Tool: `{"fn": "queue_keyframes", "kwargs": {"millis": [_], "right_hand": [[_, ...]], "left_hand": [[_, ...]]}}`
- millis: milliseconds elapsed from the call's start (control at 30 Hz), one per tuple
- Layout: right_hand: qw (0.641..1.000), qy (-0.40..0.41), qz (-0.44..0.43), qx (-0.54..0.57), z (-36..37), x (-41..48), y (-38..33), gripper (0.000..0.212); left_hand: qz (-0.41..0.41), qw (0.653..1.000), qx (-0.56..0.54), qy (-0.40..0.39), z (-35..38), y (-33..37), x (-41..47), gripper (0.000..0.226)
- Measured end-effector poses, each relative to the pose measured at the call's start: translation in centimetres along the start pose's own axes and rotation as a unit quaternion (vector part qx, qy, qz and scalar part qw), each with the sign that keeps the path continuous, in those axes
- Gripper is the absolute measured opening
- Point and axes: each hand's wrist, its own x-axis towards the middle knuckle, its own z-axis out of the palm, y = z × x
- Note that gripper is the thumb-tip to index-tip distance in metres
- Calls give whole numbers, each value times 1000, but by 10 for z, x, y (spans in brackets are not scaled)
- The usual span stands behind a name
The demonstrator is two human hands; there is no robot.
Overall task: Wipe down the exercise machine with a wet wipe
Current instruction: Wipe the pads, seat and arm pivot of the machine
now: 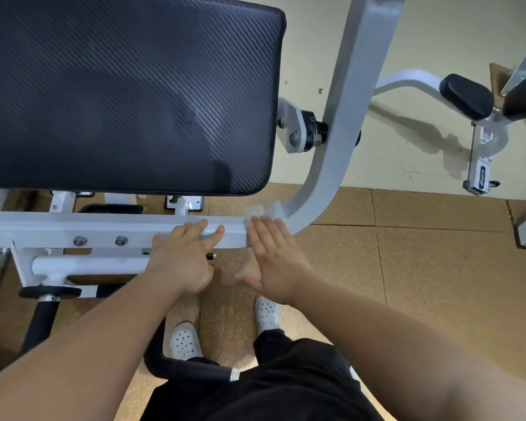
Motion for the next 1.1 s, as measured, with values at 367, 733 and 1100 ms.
{"fn": "queue_keyframes", "kwargs": {"millis": [367, 733, 1100], "right_hand": [[962, 160, -99, -199, -52, -11, 165, 86], [967, 98, -196, -128, 33, -18, 111, 94], [987, 148, -62, -15, 45, -14, 79, 96]], "left_hand": [[-21, 999, 8, -44, -14, 6, 4, 78], [-60, 997, -38, -21, 6, 14, 1, 82], [-114, 991, 2, 72, 13, 0, -25, 82]]}}
